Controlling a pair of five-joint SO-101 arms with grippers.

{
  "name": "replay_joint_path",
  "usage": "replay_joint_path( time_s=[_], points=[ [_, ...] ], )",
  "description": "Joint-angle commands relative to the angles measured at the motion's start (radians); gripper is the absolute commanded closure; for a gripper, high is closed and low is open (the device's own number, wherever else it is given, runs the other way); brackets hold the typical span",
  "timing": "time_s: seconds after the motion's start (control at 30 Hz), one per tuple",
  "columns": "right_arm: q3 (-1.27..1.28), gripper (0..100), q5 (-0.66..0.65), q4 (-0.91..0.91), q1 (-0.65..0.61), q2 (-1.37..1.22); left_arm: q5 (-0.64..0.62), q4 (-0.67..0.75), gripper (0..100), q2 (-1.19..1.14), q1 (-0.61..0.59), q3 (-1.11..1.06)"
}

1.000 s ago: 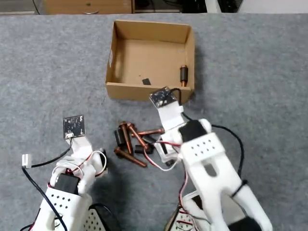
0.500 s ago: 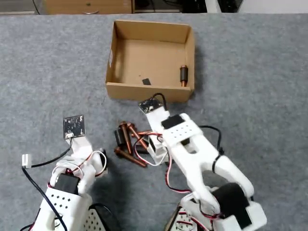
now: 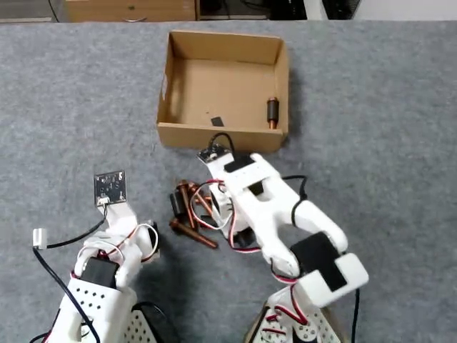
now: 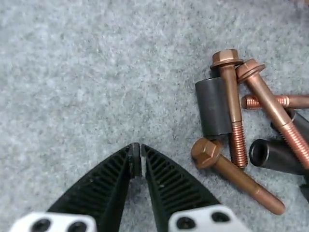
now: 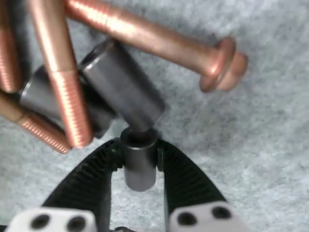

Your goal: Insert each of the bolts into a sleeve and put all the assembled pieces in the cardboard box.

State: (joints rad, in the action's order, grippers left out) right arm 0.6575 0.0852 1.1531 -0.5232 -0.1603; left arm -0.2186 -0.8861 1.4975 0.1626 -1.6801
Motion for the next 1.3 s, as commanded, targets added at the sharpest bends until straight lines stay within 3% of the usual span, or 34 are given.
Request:
replay_joint_path(
  time_s=[0.0,0.27,0.73,1.03,1.27],
  points=[
    [-0.033,98.1,-0.005,-0.008,-0.012,-0.122,0.008,0.017,98,0.007,0.002,0.002],
    [-0.097,99.7,-0.005,0.107,-0.010,-0.035,0.008,0.017,98,0.007,0.002,0.002],
    [-0.191,99.7,-0.006,0.304,0.039,0.665,-0.003,-0.057,98,0.005,0.009,0.063],
    [-0.406,99.7,0.003,0.439,0.048,0.946,-0.003,-0.068,98,0.004,0.011,0.071],
    [-0.575,99.7,0.051,0.419,0.268,0.944,-0.015,-0.293,98,-0.004,0.092,0.321]
  ],
)
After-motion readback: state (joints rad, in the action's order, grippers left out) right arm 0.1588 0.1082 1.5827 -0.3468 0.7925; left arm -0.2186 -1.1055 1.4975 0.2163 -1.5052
